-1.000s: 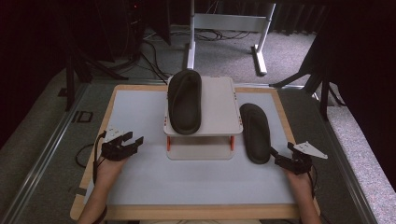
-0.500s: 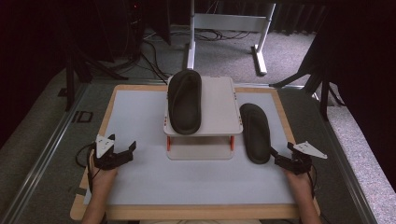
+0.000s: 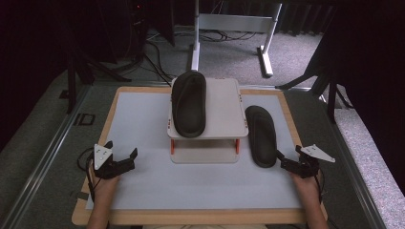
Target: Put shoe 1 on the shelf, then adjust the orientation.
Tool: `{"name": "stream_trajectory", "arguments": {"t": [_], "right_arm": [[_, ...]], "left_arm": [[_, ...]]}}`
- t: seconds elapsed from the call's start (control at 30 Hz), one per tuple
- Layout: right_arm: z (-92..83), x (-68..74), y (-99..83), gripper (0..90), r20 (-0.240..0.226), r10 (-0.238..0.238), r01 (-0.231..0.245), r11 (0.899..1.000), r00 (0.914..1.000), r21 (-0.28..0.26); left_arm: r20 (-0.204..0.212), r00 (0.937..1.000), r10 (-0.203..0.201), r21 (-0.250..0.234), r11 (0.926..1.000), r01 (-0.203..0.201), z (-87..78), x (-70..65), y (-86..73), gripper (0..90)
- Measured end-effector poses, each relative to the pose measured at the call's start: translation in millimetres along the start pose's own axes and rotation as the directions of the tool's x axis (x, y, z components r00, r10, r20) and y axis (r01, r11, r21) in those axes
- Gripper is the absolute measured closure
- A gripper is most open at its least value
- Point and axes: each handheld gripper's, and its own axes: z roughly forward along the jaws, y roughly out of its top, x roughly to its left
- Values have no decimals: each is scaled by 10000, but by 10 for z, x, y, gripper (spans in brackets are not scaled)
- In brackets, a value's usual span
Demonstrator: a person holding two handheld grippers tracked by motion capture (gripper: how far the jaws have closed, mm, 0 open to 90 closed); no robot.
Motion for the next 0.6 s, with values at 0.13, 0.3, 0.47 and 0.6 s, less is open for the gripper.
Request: {"name": "stream_trajectory", "arguments": {"t": [0.13, 0.3, 0.47, 0.6], "right_arm": [[6, 8, 2, 114, 9, -125, 125, 9999, 9999, 51], [-6, -10, 26, 114, -284, 51, -37, 9988, 9996, 483], [-78, -9, 96, 121, 1, 173, -173, 9988, 9999, 463], [-122, 0, 164, 216, -449, 20, 16, 9968, 9990, 802]], "left_arm": [[-120, 9995, 306, -5, 9995, -306, -5, -34, -2, 20], [-2, 9995, 309, 10, 9995, -309, -3, -40, -2, 14], [-9, 9987, 508, 39, 9987, -508, -1, -58, -2, 14], [2, 9985, 548, 26, 9985, -548, -2, -62, -2, 15]]}}
